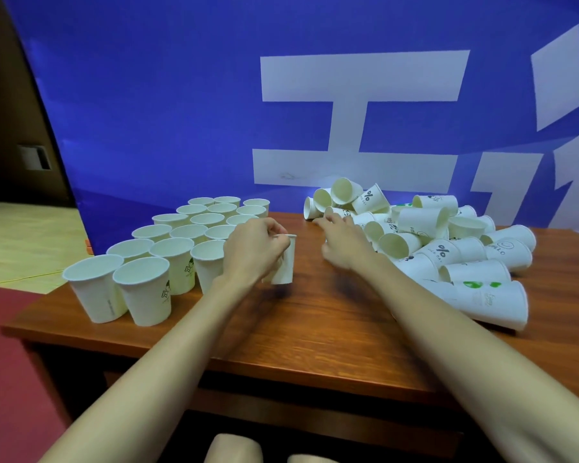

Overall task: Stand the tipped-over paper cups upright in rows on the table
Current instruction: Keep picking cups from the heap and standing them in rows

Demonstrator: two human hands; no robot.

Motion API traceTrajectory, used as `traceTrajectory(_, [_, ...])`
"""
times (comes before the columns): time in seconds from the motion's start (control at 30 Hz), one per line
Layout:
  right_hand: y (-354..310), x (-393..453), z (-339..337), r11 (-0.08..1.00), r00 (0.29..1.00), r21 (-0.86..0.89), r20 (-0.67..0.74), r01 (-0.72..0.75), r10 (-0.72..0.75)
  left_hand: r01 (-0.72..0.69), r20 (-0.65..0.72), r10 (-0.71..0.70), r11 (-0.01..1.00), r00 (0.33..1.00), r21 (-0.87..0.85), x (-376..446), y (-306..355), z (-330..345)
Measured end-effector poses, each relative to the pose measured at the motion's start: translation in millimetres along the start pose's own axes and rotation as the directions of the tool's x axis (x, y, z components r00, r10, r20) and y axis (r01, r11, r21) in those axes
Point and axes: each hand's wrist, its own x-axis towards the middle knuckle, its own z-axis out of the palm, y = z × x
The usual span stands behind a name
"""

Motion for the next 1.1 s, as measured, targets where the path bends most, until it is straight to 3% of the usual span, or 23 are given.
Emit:
traceTrajectory(0.27, [-31, -20, 31, 0.995, 0.992, 0.041, 0.087, 0.089, -0.093, -0.05, 0.105, 0.031, 0.983, 0.994, 0.178, -19, -14, -31])
traceTrajectory(0.43, [-43, -33, 49, 0.997, 0.982, 0.048, 0.177, 0.055, -0.063, -0.105, 0.138, 0.07, 0.957, 0.988, 0.269, -33, -15, -43])
traceTrajectory(0.7, [-46, -45, 48, 0.995, 0.982, 0.1, 0.181, 0.031, -0.049, -0.241, 0.222, 0.151, 0.853, 0.963, 0.464, -46, -22, -72])
traceTrajectory(1.1, [-47, -52, 47, 0.988, 0.987, 0.155, 0.156, 0.018, -0.043, -0.185, 0.24, 0.057, 0.809, 0.969, 0.557, -46, -41, -93])
